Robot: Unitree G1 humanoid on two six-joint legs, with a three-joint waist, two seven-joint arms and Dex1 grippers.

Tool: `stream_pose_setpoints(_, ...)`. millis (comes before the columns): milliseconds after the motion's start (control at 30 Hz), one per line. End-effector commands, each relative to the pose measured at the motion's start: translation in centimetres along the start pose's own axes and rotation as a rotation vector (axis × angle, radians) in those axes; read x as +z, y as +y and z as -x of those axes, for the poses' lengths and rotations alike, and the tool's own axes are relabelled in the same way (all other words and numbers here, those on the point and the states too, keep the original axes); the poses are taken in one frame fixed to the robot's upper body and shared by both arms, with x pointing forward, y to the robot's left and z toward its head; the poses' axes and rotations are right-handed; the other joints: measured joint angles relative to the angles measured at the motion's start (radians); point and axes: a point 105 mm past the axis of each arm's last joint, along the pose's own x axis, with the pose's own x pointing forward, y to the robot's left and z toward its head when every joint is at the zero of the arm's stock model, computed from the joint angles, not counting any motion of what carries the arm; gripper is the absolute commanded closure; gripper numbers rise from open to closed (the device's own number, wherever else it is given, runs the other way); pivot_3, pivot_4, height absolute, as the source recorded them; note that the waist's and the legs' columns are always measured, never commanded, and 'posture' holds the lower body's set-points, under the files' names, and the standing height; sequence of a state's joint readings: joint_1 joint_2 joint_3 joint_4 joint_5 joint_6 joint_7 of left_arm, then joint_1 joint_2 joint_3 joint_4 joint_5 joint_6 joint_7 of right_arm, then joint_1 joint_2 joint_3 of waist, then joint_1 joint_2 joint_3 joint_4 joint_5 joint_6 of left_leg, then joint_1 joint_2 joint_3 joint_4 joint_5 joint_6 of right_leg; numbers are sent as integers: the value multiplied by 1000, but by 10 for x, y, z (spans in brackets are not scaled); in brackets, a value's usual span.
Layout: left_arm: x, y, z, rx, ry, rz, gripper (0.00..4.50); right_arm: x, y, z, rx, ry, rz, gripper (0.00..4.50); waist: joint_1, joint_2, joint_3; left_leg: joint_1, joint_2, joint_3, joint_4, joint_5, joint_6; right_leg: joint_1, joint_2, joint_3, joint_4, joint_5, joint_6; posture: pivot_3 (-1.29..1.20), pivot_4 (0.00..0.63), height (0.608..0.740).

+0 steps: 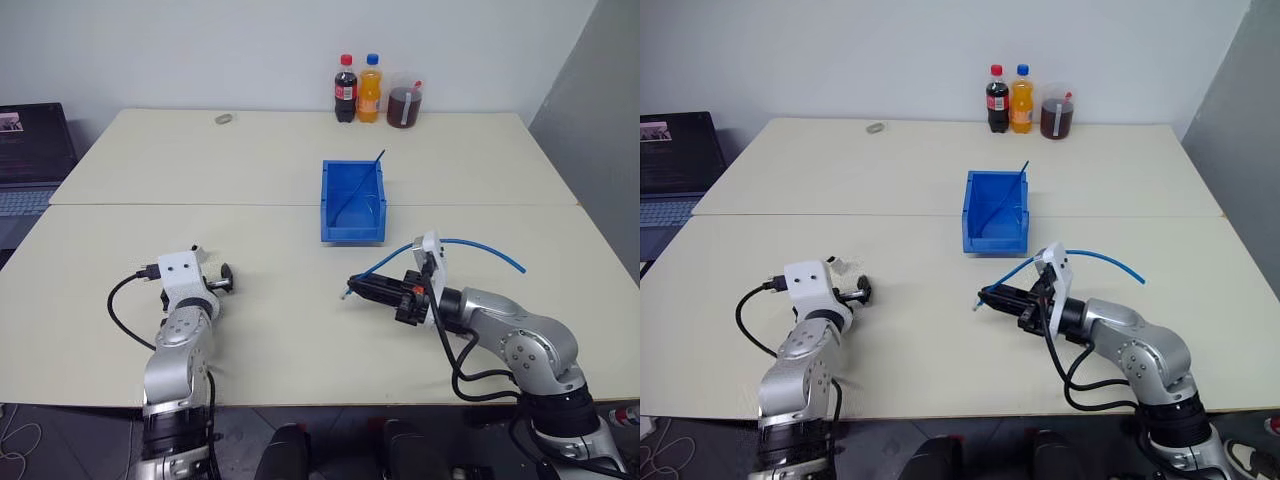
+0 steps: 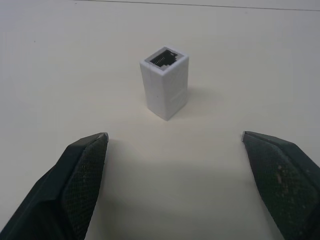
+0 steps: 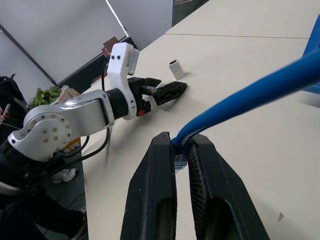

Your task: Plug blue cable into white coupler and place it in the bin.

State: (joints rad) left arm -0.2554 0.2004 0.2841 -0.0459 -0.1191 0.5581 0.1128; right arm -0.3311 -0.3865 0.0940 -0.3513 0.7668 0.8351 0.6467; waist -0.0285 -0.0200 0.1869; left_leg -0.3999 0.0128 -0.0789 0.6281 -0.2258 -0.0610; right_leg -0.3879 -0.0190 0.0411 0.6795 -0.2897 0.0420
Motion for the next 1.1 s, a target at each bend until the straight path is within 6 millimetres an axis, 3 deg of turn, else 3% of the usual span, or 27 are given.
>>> stream_pose_setpoints(33,6,2,-8,52,-12,-7,0,12,7,1,24,-31,58,4426,0,0,0,0,0,0,0,0,0,0,0,0,0,0,0,0,150,740)
stream_pose_setpoints(533,25,-14,-23,152,-53,55,0,11,4,7,15,-16,53,4428,0,0,0,0,0,0,0,0,0,0,0,0,0,1,0,0,150,740)
stream_pose_setpoints(1100,31,-8,-25,260,-68,128,0,9,-1,14,8,10,53,4428,0,-1,0,0,-1,0,0,0,0,0,-1,0,0,1,0,0,150,740)
